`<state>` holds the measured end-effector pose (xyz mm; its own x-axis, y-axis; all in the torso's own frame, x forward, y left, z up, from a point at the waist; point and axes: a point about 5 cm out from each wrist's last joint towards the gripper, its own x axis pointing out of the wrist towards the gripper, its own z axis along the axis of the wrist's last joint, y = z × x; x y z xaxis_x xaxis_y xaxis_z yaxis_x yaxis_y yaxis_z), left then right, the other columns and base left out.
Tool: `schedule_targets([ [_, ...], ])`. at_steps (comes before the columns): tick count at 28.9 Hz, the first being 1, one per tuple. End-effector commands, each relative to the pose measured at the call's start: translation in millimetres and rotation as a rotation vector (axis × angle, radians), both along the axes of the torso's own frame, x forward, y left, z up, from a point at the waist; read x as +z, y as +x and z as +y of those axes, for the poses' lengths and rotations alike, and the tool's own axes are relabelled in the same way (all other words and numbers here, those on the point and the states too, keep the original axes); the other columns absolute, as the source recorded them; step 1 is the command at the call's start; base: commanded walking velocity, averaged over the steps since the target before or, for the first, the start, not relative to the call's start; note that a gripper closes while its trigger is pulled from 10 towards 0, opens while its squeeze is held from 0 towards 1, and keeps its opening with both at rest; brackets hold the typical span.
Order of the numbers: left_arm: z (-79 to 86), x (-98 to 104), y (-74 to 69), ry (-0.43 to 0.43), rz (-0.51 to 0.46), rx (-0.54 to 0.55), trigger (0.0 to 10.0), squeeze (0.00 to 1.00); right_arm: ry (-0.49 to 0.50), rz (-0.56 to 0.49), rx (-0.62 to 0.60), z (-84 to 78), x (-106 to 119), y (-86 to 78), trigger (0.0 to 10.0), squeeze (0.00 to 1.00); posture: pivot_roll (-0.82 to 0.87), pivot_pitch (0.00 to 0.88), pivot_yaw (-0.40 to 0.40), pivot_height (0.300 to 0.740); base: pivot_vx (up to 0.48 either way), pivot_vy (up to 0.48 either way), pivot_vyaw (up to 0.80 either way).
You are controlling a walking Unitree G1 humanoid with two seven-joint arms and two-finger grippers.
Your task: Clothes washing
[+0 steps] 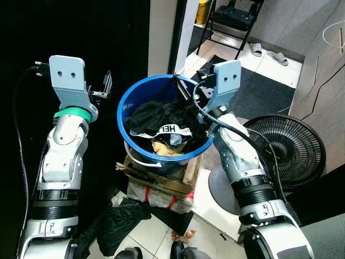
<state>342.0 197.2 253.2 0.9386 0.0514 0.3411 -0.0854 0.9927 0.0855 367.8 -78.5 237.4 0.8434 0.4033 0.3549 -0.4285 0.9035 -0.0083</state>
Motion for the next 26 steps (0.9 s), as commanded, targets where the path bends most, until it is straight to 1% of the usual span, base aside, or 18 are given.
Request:
schedule_targets([
  [1, -3.1, -6.0, -1.5, 0.009, 0.018, -0.01, 10.0, 0.0, -0.02, 0.001, -0.01, -2.6, -3.6, -0.2, 10.0, 0.0, 0.08, 0.084, -0.059, 0.74, 0.0, 0.0, 0.0],
  [6, -4.7, -8.0, -1.8, 0.014, 0.03, -0.02, 10.0, 0.0, -0.035, -0.009, -0.004, -1.2, -3.2, -1.1, 10.0, 0.0, 0.08, 0.086, -0.06, 0.74, 0.0, 0.0, 0.0],
  [7, -3.5, -14.4, 1.0, 0.016, 0.064, -0.015, 10.0, 0.0, -0.041, -0.012, 0.003, 0.7, -2.4, -1.1, 10.0, 0.0, 0.08, 0.09, -0.066, 0.74, 0.0, 0.0, 0.0],
  [8, -3.5, -14.4, 1.0, 0.016, 0.064, -0.015, 10.0, 0.0, -0.041, -0.012, 0.003, 0.7, -2.4, -1.1, 10.0, 0.0, 0.08, 0.09, -0.066, 0.74, 0.0, 0.0, 0.0],
  [9, -2.3, -20.9, 3.9, 0.014, 0.101, -0.01, 10.0, 0.0, -0.045, -0.014, 0.01, 2.5, -1.6, -0.8, 10.0, 0.0, 0.08, 0.094, -0.07, 0.74, 0.0, 0.0, 0.0],
  [10, -0.3, -31.6, 9.7, 0.005, 0.155, 0.003, 10.0, 0.0, -0.054, -0.007, 0.023, 6.3, -1.6, 0.6, 10.0, 0.0, 0.09, 0.103, -0.077, 0.74, 0.0, 0.0, 0.0],
  [11, -0.3, -31.6, 9.7, 0.005, 0.155, 0.003, 10.0, 0.0, -0.054, -0.007, 0.023, 6.3, -1.6, 0.6, 10.0, 0.0, 0.09, 0.103, -0.077, 0.74, 0.0, 0.0, 0.0],
  [12, 1.1, -39.3, 14.2, -0.004, 0.197, 0.015, 10.0, 0.0, -0.06, -0.001, 0.031, 9.1, -1.5, 2.0, 10.0, 0.0, 0.09, 0.11, -0.083, 0.74, 0.0, 0.0, 0.0],
  [13, 1.1, -39.3, 14.2, -0.004, 0.197, 0.015, 10.0, 0.0, -0.06, -0.001, 0.031, 9.1, -1.5, 2.0, 10.0, 0.0, 0.09, 0.11, -0.083, 0.74, 0.0, 0.0, 0.0],
  [14, 4.5, -47.3, 20.8, -0.026, 0.236, 0.04, 10.0, 0.0, -0.076, 0.017, 0.038, 13.2, -2.9, 5.2, 10.0, 0.0, 0.08, 0.117, -0.088, 0.74, 0.0, 0.0, 0.0],
  [16, 4.5, -47.3, 20.8, -0.026, 0.236, 0.04, 10.0, 0.0, -0.076, 0.017, 0.038, 13.2, -2.9, 5.2, 10.0, 0.0, 0.08, 0.117, -0.088, 0.74, 0.0, 0.0, 0.0],
  [18, 13.7, -64.0, 32.6, -0.065, 0.314, 0.089, 10.0, 0.0, -0.143, 0.093, 0.056, 20.4, -12.6, 14.7, 10.0, 0.0, 0.07, 0.131, -0.092, 0.74, 0.0, 0.0, 0.0],
  [19, 16.9, -71.7, 34.7, -0.067, 0.344, 0.105, 10.0, 0.0, -0.17, 0.136, 0.04, 17.8, -18.5, 20.3, 10.0, 0.0, 0.07, 0.142, -0.091, 0.74, 0.0, 0.0, 0.0],
  [21, 16.9, -71.7, 34.7, -0.067, 0.344, 0.105, 10.0, 0.0, -0.17, 0.136, 0.04, 17.8, -18.5, 20.3, 10.0, 0.0, 0.07, 0.142, -0.091, 0.74, 0.0, 0.0, 0.0],
  [23, 19.0, -79.8, 33.4, -0.05, 0.367, 0.108, 10.0, 0.0, -0.213, 0.186, -0.008, 8.5, -25.1, 27.2, 10.0, 0.0, 0.07, 0.149, -0.09, 0.74, 0.0, 0.0, 0.0],
  [24, 18.9, -81.0, 31.7, -0.048, 0.365, 0.101, 10.0, 0.0, -0.226, 0.188, -0.023, 5.0, -25.7, 28.4, 10.0, 0.0, 0.06, 0.157, -0.09, 0.74, 0.0, 0.0, 0.0],
  [25, 18.9, -81.0, 31.7, -0.048, 0.365, 0.101, 10.0, 0.0, -0.226, 0.188, -0.023, 5.0, -25.7, 28.4, 10.0, 0.0, 0.06, 0.157, -0.09, 0.74, 0.0, 0.0, 0.0],
  [26, 17.4, -82.1, 29.2, -0.019, 0.361, 0.091, 10.0, 0.0, -0.275, 0.173, -0.033, 1.7, -26.8, 28.5, 10.0, 0.0, 0.06, 0.166, -0.09, 0.74, 0.0, 0.0, 0.0],
])
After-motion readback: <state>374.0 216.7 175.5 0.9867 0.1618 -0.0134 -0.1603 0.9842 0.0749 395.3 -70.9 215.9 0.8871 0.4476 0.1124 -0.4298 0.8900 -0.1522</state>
